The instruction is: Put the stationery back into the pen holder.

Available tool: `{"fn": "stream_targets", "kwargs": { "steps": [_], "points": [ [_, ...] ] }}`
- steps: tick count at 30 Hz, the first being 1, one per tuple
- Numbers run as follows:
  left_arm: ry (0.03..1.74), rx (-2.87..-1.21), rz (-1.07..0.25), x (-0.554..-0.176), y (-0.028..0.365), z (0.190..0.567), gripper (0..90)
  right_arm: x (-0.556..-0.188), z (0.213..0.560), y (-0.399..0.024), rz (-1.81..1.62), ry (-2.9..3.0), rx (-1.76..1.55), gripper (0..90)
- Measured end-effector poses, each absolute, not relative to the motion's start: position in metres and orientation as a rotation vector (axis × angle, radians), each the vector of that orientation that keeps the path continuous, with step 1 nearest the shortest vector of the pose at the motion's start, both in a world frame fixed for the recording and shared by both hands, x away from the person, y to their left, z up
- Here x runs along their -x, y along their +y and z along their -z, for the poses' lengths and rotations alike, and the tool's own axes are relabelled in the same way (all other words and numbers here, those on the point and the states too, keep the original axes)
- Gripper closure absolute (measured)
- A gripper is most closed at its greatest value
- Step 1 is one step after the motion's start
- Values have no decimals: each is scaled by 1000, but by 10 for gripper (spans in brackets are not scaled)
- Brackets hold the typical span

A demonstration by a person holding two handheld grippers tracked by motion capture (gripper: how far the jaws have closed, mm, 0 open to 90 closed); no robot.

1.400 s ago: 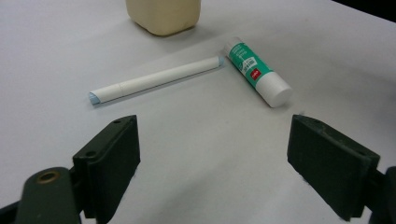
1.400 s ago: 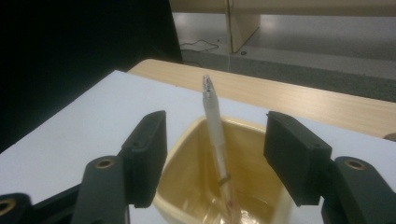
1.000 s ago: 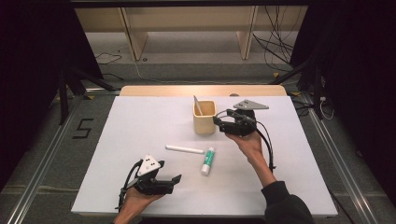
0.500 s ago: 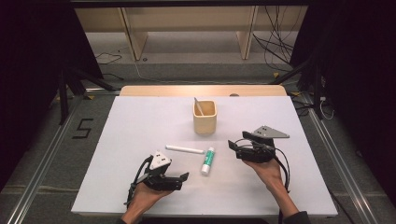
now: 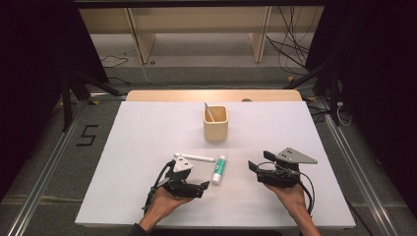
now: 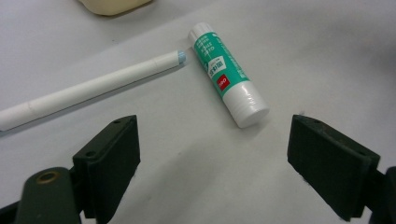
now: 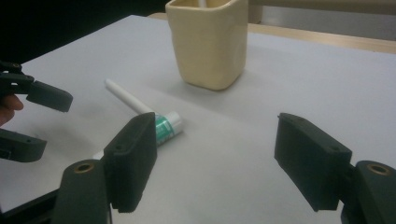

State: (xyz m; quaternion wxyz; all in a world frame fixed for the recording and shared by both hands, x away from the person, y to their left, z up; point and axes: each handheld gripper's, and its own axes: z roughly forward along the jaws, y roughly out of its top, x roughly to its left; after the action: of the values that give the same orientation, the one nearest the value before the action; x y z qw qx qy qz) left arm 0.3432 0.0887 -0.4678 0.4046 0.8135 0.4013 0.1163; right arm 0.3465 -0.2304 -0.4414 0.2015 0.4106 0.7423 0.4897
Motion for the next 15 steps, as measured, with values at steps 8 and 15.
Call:
{"fn": "stream_targets", "kwargs": {
  "steps": [8,15],
  "points": [
    [991,-2103,-277,-346,70,467,169,-338,447,-229,-1360,2092,-1149,300],
    [992,-2132,-270,-352,55,466,191,-331,450,-230,-1359,2096,-1154,296]
  ]
}}
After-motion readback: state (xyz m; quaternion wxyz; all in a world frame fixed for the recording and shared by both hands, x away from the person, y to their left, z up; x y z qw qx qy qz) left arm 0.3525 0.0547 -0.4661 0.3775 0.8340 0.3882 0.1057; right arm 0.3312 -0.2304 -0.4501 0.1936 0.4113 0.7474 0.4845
